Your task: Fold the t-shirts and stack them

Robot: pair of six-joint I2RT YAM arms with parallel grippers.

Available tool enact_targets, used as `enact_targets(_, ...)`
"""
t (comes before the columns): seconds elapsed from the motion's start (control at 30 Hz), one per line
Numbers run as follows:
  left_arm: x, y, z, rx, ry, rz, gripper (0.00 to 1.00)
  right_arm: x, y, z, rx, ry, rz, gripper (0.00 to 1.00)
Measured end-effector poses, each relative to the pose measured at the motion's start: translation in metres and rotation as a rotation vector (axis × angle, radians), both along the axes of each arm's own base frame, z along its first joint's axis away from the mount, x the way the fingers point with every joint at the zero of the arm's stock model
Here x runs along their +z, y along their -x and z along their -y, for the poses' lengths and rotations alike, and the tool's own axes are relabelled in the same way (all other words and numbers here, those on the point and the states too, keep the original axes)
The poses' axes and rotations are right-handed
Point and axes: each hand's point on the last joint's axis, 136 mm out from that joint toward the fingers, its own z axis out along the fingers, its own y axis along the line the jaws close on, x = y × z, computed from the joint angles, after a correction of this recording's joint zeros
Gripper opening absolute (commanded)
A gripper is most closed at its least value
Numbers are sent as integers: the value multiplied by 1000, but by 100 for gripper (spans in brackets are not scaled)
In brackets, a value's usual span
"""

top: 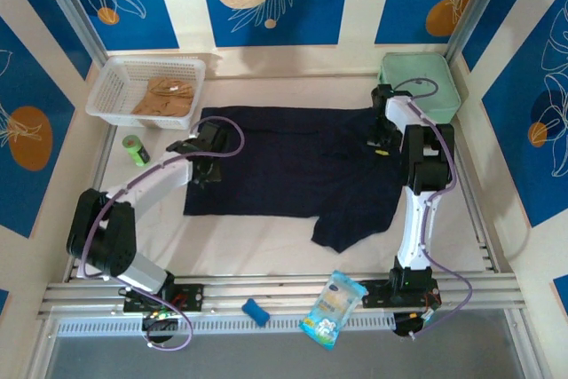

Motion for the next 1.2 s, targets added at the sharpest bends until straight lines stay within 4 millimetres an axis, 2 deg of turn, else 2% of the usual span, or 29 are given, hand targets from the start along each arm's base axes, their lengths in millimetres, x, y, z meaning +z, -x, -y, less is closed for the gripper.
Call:
enact_targets(0.17,4,29,-17,76,37,-21,58,4,-15,3,37,24,39,0)
enact_targets(0.3,-14,64,-29,149,101,-89,54,9,-20,-2,55,10,62,22)
enact_targets(0.37,-27,81,-32,186,136,-128,50,16,-18,-7,68,-3,81,26)
enact_targets(0.47,-45,102,-38,251,170,-179,48,40,-5,-20,99,-20,118,27)
enact_targets(0.57,-57,114,-43,318,202,-211,48,75,8,-38,140,-38,190,28)
enact_targets(0.63,-63,117,-44,355,225,-220,47,97,16,-50,170,-55,242,28)
enact_targets(0.73,-69,111,-42,390,257,-215,46,114,28,-63,199,-83,284,28)
enact_targets(0.97,-72,93,-37,425,311,-163,45,111,42,-71,216,-108,267,28)
enact_targets(1.2,-72,88,-41,458,326,-141,45,109,44,-79,232,-135,262,28)
